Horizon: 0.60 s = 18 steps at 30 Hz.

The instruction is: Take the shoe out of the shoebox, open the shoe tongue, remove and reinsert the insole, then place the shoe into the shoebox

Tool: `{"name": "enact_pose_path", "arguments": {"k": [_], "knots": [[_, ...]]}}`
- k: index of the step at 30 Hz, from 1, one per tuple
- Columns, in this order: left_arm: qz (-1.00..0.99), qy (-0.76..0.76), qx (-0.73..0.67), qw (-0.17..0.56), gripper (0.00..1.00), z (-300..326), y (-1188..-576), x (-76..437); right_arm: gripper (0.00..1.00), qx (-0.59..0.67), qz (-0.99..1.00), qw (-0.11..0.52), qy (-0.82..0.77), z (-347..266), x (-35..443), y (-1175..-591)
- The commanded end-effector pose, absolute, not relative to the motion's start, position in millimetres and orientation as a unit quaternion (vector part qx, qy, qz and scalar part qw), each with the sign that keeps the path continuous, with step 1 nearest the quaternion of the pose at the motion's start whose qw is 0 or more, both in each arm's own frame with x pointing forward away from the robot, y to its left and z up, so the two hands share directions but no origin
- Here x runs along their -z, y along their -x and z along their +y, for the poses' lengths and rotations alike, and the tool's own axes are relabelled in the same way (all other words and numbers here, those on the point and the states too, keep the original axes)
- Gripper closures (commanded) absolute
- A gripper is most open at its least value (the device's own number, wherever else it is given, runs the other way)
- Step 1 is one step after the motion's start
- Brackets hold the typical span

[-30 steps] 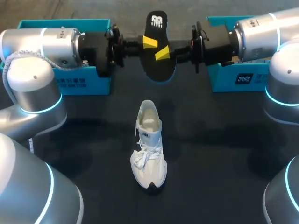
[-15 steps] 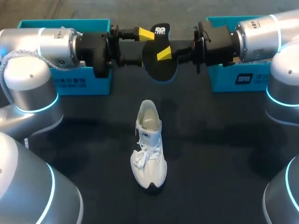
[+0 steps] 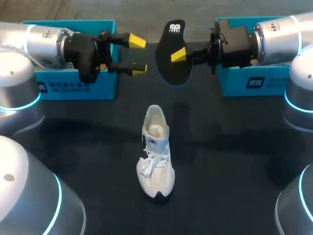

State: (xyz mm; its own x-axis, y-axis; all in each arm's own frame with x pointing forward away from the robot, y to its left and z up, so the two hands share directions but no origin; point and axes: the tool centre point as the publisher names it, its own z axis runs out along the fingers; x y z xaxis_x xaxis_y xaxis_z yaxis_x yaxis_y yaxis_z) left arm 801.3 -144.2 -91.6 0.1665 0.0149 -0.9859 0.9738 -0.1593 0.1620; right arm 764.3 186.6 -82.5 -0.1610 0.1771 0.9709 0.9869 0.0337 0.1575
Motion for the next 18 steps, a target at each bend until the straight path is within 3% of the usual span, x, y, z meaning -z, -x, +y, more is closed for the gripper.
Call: {"name": "enact_pose_path", "arguments": {"k": [1, 18], "knots": [[0.413, -0.607, 0.488, 0.473, 0.0, -129.7, -803.3, 95.7, 1.0, 0.489, -0.594, 0.407, 0.493, 183.2, 79.4, -763.1], [0.419, -0.653, 0.467, 0.424, 0.0, -98.7, -798.8, 116.9, 1.0, 0.519, -0.645, 0.354, 0.436, 190.2, 72.3, -766.9]]}}
